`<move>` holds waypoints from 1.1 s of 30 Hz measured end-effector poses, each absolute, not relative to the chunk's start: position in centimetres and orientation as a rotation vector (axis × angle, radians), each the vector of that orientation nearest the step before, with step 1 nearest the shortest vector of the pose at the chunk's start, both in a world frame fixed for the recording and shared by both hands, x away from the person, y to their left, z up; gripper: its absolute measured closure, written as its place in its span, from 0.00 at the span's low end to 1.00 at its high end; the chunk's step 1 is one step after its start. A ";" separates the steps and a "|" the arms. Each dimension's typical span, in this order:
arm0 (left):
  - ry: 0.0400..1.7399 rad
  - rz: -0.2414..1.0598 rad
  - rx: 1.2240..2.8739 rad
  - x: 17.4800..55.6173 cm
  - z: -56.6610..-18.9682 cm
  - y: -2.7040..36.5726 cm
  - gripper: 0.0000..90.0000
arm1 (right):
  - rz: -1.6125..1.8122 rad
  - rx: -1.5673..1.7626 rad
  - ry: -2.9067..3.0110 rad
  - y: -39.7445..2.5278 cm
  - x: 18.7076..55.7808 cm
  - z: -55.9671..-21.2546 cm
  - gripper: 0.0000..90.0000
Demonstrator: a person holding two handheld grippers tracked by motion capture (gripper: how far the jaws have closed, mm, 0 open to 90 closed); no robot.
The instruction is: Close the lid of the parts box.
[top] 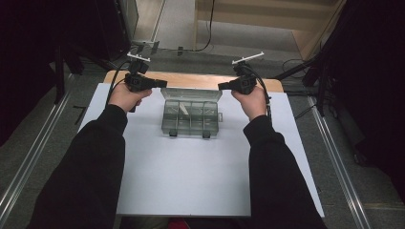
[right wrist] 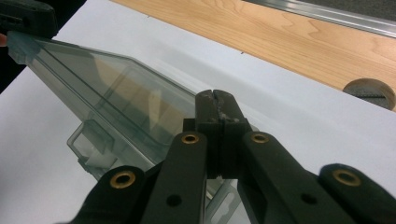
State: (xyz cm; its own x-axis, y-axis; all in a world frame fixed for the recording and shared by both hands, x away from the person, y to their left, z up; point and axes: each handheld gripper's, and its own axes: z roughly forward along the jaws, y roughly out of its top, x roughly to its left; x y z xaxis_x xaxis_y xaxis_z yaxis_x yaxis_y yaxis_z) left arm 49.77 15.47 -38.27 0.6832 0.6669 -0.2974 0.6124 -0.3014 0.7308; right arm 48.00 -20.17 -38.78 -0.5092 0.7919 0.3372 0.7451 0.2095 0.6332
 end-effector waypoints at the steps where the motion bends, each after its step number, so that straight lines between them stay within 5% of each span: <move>1: 0.983 0.073 2.004 49.7 -38.2 15.4 0.97 | 1.198 1.524 2.403 -20.1 47.9 -38.7 1.00; 33: 0.936 0.036 2.039 46.3 -40.1 14.8 0.97 | 1.194 1.440 2.488 -18.5 43.9 -39.9 1.00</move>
